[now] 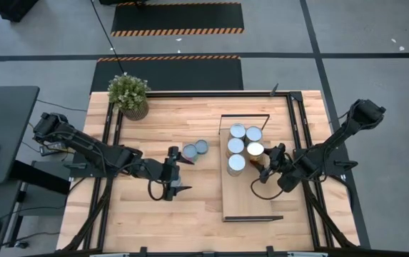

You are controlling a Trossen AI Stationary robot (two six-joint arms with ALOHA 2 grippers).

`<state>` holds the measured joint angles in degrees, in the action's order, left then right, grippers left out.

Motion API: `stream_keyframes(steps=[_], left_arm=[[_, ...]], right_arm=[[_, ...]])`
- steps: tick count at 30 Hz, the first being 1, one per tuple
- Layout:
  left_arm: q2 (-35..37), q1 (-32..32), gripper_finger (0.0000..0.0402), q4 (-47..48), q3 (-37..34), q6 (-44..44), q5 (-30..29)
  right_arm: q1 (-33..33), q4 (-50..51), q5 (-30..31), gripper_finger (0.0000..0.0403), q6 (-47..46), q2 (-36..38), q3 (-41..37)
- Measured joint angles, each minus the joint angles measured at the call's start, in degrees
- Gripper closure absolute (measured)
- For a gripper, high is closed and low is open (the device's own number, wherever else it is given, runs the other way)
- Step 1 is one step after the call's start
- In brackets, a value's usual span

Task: Pick and place cans onto a shelf
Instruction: Put the canned pineapple on the shelf

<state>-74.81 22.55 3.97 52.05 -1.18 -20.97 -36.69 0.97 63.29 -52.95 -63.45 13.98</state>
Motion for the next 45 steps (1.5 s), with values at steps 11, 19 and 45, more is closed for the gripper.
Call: stream_keyframes(steps=[11, 19, 45], left_arm=[[0.0, 0.0, 0.0006, 0.1, 0.0, 0.1, 0.0], [-0.1, 0.2, 0.0006, 1.9, 0.0, 0.6, 0.0], [-0.1, 1.2, 0.0006, 2.3, 0.0, 1.9, 0.2]], right_arm=[[7.5, -2.0, -13.9, 0.0012, 10.7, -0.5, 2.1], [8.4, 13.5, -16.3, 0.0027, 12.1, -0.5, 10.6], [8.9, 34.8, -17.4, 0.0027, 5.0, -0.6, 17.8]])
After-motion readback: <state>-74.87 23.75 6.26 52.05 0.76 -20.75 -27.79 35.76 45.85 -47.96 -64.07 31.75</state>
